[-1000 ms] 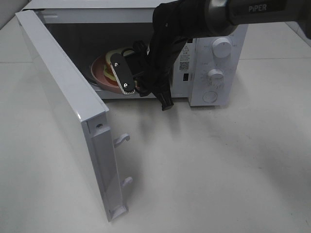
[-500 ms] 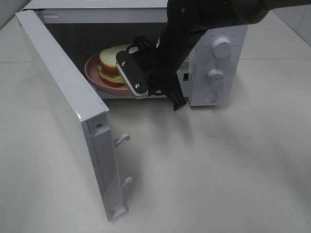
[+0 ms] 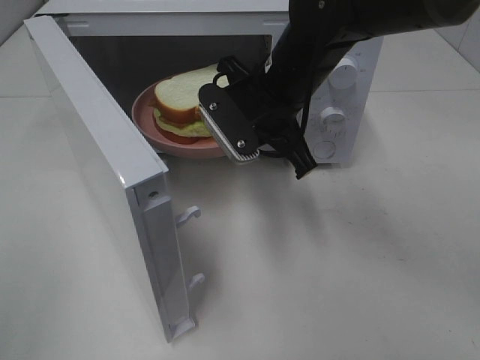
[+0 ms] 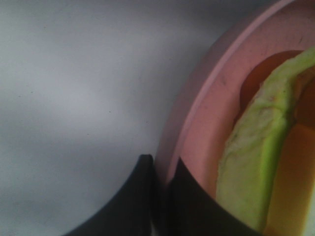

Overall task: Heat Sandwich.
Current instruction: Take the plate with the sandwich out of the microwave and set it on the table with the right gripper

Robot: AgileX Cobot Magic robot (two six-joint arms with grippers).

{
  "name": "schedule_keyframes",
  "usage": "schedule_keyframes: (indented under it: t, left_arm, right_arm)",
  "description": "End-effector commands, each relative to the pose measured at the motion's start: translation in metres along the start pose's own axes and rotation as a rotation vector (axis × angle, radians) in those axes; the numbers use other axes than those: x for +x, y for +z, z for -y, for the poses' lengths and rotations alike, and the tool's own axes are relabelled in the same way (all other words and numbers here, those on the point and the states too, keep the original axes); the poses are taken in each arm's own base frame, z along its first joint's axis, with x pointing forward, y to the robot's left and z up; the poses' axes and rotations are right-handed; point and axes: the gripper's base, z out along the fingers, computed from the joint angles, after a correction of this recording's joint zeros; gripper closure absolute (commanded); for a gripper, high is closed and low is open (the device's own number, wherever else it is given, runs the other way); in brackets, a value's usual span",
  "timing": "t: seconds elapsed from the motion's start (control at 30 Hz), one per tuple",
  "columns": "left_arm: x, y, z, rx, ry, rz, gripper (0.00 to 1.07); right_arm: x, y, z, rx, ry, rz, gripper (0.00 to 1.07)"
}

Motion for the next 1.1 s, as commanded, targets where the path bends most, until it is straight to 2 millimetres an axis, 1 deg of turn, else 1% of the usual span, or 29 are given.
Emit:
schedule_keyframes:
  t: [0.03,0.1,0.13,0.17,0.27,0.3,0.37,0.43,0.47,0.57,0.6,0.7,0.73,0.77,0.83,0.87,1.03,1.07,1.1]
  left_arm:
    - [0.002,-0.003,0.0,-0.003,-0.004,0.033,0.03]
    - [0.002,-0.003,0.0,-0.003,-0.004,0.033,0.03]
    - [0.002,-0.003,0.0,-0.003,-0.004,0.033,0.03]
    - [0.002,-0.003,0.0,-0.003,-0.004,0.033,0.03]
    - [0.002,-0.003,0.0,-0.003,-0.004,0.033,0.03]
    - [0.002,-0.003,0.0,-0.003,-0.004,0.033,0.03]
    - [0.002,-0.003,0.0,-0.003,-0.004,0.033,0.03]
    - [0.002,-0.003,0.0,-0.003,-0.004,0.033,0.03]
    - [0.002,-0.003,0.0,-0.003,-0.004,0.033,0.03]
    - [0.002,-0.003,0.0,-0.003,-0.004,0.033,0.03]
    - [0.002,-0.003,0.0,-0.003,-0.004,0.033,0.03]
    - [0.002,-0.003,0.0,-0.003,-0.004,0.033,0.03]
    - [0.002,-0.003,0.0,-0.003,-0.004,0.033,0.03]
    - [0.002,-0.003,0.0,-0.003,-0.004,0.033,0.03]
    - [0.002,-0.003,0.0,-0.003,-0.004,0.033,0.03]
    - [0.002,-0.003,0.0,-0.003,-0.004,0.033,0.03]
    - [0.002,-0.003,0.0,-0.003,-0.004,0.033,0.03]
    - [0.002,-0.003,0.0,-0.003,-0.004,0.033,0.03]
    - [0.002,-0.003,0.0,-0.003,-0.004,0.033,0.03]
  right_arm:
    - [0.0,-0.013,-0.006,0.028,-0.001,0.001,1.07]
    - [-0.001,-0.015,-0.012,0.017,-0.001,0.001,1.07]
    - [-0.001,-0.015,-0.012,0.017,-0.001,0.001,1.07]
    - [-0.001,-0.018,-0.017,0.014,0.0,0.001,1.07]
    - [-0.002,-0.022,-0.023,0.019,0.0,0.0,1.07]
    - [-0.002,-0.027,-0.027,0.023,0.001,-0.001,1.07]
    - [-0.003,-0.03,-0.033,0.019,0.005,0.0,1.07]
    - [-0.003,-0.032,-0.035,0.019,0.005,0.0,1.07]
    - [-0.003,-0.037,-0.041,0.018,0.005,0.0,1.07]
    - [-0.004,-0.044,-0.051,0.016,0.008,-0.001,1.07]
    - [-0.004,-0.044,-0.051,0.016,0.008,-0.001,1.07]
    - [-0.005,-0.051,-0.065,0.013,0.01,-0.001,1.07]
    - [-0.005,-0.051,-0.065,0.013,0.01,-0.001,1.07]
    - [-0.006,-0.055,-0.071,0.01,0.013,-0.001,1.07]
    - [-0.007,-0.06,-0.077,0.014,0.015,-0.001,1.07]
    - [-0.007,-0.064,-0.084,0.014,0.016,-0.001,1.07]
    - [-0.008,-0.068,-0.094,0.008,0.032,-0.002,1.07]
    - [-0.008,-0.071,-0.1,0.008,0.05,-0.004,1.07]
    - [-0.008,-0.073,-0.103,0.012,0.054,-0.005,1.07]
